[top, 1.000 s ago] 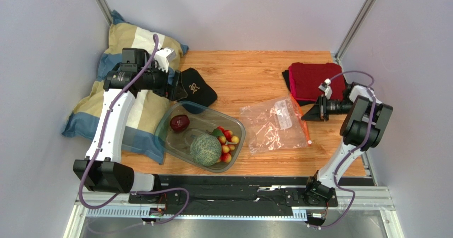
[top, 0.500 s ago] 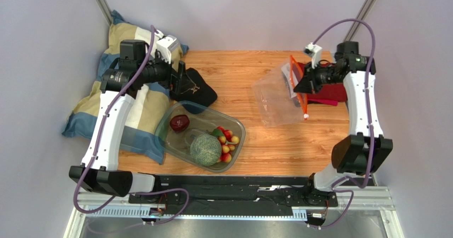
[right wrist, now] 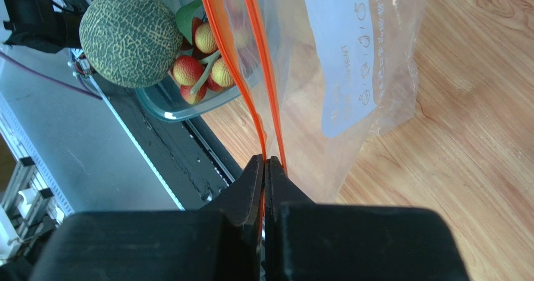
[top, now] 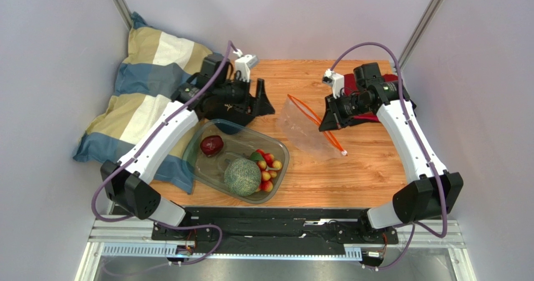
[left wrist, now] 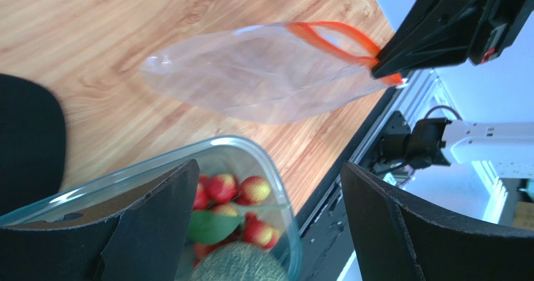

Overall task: Place the food in the zip-top bag and seal the zipper
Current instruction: Pick up the zipper food storage bag at the center of the board.

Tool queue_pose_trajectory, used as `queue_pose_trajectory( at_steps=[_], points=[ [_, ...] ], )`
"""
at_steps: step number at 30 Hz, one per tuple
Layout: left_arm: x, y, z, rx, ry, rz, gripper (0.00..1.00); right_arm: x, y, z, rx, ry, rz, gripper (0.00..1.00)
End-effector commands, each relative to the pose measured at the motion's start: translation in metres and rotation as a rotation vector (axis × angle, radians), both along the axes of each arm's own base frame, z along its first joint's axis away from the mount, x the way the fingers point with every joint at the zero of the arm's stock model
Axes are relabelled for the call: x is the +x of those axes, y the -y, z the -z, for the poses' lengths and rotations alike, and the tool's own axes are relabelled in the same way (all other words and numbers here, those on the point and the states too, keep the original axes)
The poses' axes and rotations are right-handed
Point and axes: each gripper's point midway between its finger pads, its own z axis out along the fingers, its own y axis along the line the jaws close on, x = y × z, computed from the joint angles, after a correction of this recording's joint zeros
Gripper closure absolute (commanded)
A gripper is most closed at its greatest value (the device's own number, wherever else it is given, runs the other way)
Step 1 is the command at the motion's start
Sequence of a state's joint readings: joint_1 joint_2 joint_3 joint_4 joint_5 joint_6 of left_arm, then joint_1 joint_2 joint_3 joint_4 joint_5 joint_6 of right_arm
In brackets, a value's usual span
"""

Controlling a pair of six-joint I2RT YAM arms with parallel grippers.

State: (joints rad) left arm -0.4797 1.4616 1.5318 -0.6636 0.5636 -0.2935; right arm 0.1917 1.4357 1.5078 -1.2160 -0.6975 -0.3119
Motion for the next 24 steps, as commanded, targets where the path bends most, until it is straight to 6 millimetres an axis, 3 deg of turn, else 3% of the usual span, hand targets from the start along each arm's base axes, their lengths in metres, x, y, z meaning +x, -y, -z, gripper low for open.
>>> queue_pose_trajectory(
  at_steps=[1, 7, 13, 20, 24],
  points=[
    [0.014, 0.038, -0.008, -0.087, -0.006, -0.093, 0.07, 0.024, -0.014, -0.007, 0.026, 0.027, 0.057, 1.0],
    [0.029, 0.062, -0.002, -0.131, -0.114, -0.181, 0.06, 0.049, -0.027, -0.021, 0.047, 0.121, 0.16, 1.0],
    [0.031, 0.08, -0.004, -0.147, -0.155, -0.21, 0.01, 0.059, -0.041, -0.025, 0.023, 0.202, 0.242, 1.0],
    [0.041, 0.097, -0.009, -0.15, -0.151, -0.212, 0.02, 0.07, -0.041, -0.028, -0.016, 0.232, 0.302, 1.0],
    [0.043, 0.109, 0.002, -0.115, -0.152, -0.218, 0.05, 0.07, -0.05, -0.03, -0.005, 0.232, 0.28, 1.0]
  ],
)
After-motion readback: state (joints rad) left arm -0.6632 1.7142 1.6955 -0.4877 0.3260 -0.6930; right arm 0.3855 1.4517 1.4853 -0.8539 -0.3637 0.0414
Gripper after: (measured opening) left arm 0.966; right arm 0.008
